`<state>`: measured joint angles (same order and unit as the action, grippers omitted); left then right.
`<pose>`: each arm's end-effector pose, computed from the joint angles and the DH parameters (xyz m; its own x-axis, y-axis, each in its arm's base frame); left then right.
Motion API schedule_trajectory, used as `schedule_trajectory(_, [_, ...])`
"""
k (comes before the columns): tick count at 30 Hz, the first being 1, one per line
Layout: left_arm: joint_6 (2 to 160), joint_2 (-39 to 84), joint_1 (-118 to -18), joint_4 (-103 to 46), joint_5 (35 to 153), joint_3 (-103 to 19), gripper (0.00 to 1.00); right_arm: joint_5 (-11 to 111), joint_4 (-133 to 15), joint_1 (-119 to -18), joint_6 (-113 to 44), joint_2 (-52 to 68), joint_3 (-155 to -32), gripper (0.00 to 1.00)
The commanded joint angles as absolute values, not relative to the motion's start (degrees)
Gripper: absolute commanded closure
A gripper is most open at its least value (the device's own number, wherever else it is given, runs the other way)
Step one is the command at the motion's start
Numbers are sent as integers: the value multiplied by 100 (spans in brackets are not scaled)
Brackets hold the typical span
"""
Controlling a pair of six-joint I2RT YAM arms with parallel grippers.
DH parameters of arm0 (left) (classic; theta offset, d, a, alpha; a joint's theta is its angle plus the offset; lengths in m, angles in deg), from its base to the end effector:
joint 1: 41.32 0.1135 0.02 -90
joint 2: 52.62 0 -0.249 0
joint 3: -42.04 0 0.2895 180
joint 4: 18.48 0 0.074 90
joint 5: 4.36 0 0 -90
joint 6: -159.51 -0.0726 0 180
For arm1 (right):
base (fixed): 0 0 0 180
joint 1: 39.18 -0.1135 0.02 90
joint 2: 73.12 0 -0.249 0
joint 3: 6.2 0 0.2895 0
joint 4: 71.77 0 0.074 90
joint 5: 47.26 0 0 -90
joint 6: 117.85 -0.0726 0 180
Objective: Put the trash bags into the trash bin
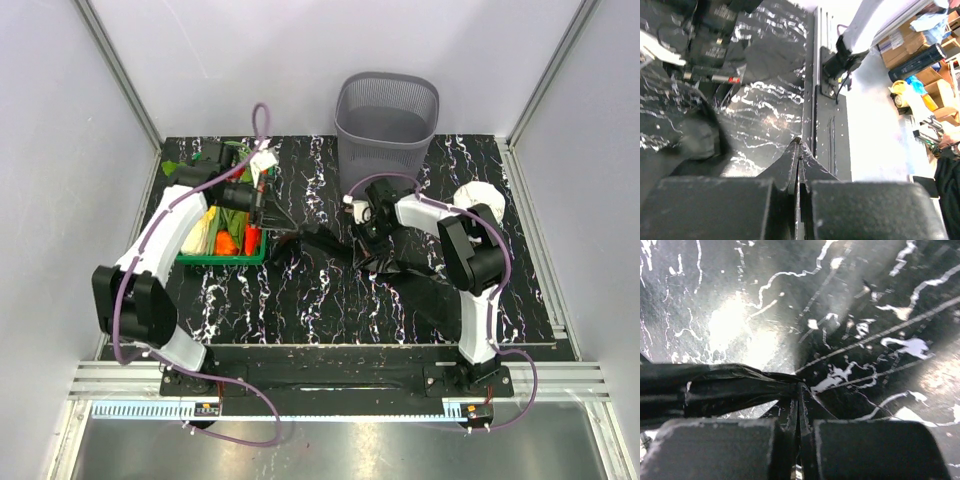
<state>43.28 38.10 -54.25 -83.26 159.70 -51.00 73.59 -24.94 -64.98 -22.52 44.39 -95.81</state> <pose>0.3312 -0.1477 0.2909 -0.5565 0.2523 -0.7916 0.8258 0.0632 -0.5604 0.3680 0.2193 0.0674 -0.8188 -0.4844 -0.3082 -0.5738 0.6721 0.4681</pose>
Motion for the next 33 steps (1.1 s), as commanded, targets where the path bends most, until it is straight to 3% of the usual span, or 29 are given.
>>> schedule_trajectory(1, [3929,3211,-5152,-8844,17317,-5641,100,5496,-1903,-6185,-2055,5098,-9366,100])
schedule_trajectory(7, [3788,3237,-5072,-8985,17195,-5668,100,5373,-1964,-6282,-2011,5002,-9270,100])
schedule_trajectory(11, [3769,3281,-5379,-8592,16230,-5483,100,5504,-2096,-6299,-1880,4616,-9024,100])
schedule_trajectory(14, [3840,3395,-5792,-7872,15221,-5185,78,5478,-2141,-6308,-1766,4255,-8918,100])
schedule_trajectory(16, [3709,3544,-6091,-7476,14490,-5096,56,5487,-2176,-6317,-1704,4053,-8813,100])
schedule_trajectory(21, [3181,3992,-6917,-6694,13136,-4956,35,5759,-2185,-6317,-1581,3867,-8637,100])
schedule_trajectory(33, [2074,5530,-7920,-6103,11561,-5482,30,6260,-2114,-6317,-1457,3999,-8698,100])
